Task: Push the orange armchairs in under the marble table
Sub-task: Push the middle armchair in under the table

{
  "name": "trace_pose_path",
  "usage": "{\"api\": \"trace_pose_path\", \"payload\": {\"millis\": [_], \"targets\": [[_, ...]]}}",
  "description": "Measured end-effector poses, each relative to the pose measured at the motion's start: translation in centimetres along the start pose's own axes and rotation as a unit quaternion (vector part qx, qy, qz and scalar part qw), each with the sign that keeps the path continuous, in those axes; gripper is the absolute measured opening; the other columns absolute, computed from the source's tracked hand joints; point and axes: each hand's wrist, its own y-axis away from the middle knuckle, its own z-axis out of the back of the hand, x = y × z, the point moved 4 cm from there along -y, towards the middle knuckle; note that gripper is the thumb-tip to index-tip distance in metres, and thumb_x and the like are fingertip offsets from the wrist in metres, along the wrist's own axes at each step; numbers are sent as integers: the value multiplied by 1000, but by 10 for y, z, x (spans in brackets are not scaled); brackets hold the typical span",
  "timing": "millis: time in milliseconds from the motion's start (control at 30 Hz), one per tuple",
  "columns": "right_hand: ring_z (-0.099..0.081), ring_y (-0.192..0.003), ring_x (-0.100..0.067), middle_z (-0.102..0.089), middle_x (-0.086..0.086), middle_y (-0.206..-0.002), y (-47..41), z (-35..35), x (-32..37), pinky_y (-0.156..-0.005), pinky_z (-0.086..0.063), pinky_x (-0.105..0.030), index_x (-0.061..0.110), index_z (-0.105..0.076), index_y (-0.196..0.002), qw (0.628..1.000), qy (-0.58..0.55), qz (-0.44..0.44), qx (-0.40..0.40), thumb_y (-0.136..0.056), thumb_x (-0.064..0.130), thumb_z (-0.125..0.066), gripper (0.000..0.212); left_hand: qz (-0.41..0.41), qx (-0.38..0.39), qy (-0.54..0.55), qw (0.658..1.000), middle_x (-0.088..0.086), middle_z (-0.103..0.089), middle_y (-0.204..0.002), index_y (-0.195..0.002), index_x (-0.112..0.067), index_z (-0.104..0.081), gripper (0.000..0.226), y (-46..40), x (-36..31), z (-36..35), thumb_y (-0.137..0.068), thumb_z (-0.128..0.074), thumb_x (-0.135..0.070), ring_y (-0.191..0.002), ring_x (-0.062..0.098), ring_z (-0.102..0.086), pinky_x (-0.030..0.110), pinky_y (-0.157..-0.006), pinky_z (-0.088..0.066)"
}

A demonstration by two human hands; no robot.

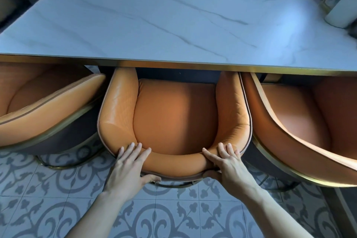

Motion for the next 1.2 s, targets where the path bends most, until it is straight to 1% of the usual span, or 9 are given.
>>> {"api": "trace_pose_path", "payload": {"millis": [133, 233, 333, 533, 700, 800, 867, 967, 1200], "targets": [[-30, -129, -46, -43, -22, -140, -18, 10, -12, -109, -27, -59, 42, -34, -150, 1000, 6, 9, 9, -82, 78, -24, 77, -14, 2, -51, 999, 8, -34, -156, -149, -26, -38, 109, -17, -6, 2, -67, -14, -94, -147, 26, -22, 46, -120, -10], [-33, -128, -49, -46, -24, -138, -15, 8, -13, -106, -31, -61, 41, -38, -148, 1000, -6, 13, -4, -81, 84, -7, 86, -12, 2, -32, 999, 8, -32, -157, -150, -27, -36, 105, -16, -7, 1, -68, -18, -89, -148, 25, -18, 46, -121, -8], [-33, -127, -48, -46, -23, -138, -15, 7, -13, -105, -31, -61, 41, -37, -148, 1000, -6, 11, 8, -81, 84, -5, 87, -14, -4, -28, 1000, 6, -27, -159, -152, -29, -32, 107, -15, -8, 4, -63, -16, -87, -149, 24, -14, 45, -122, -5], [-37, -123, -48, -50, -24, -134, -14, 9, -11, -102, -32, -62, 38, -43, -146, 1000, -18, -3, 19, -83, 80, -23, 78, -14, -17, -26, 999, 7, -33, -157, -149, -27, -37, 108, -16, -5, -1, -67, -11, -92, -147, 25, -19, 45, -121, -7], [-23, -137, -44, -40, -19, -146, -10, 11, -9, -110, -26, -59, 43, -32, -151, 999, -3, -22, 24, -88, 71, -40, 69, -9, -7, -37, 999, 2, -25, -161, -152, -33, -29, 124, -16, -4, -3, -53, 4, -100, -149, 22, -12, 41, -120, 0], [-12, -143, -39, -24, -15, -156, 4, 13, 6, -111, -29, -55, 39, -19, -154, 997, 0, -62, 34, -92, 61, -51, 73, 3, 48, -16, 999, 2, -14, -164, -154, -35, -19, 109, -14, -8, 6, -64, -23, -97, -150, 21, -2, 42, -121, 3], [-21, -140, -38, -25, -16, -151, 18, 17, 26, -107, -37, -51, 31, -19, -154, 994, -20, -93, 45, -92, 57, -55, 76, 6, 91, -6, 996, 2, -5, -165, -155, -33, -10, 101, -6, -11, 16, -75, -38, -88, -149, 19, 5, 43, -121, 3], [-42, -126, -31, -42, -9, -134, 36, 34, 58, -95, -45, -42, 29, -33, -145, 992, -33, -103, 69, -91, 62, -53, 66, -20, 92, -8, 996, -3, -9, -164, -155, -34, -12, 95, 17, -12, 38, -79, -37, -85, -149, 14, -2, 42, -121, 0], [-32, -138, -29, -33, -11, -152, 48, 95, 172, -105, -39, -43, 31, -23, -154, 991, -40, -107, 65, -90, 67, -52, 79, -28, 44, 26, 998, -6, -27, -160, -151, -39, -27, 87, 84, 64, 130, -78, -35, -86, -146, 15, -21, 40, -120, -14]]}}
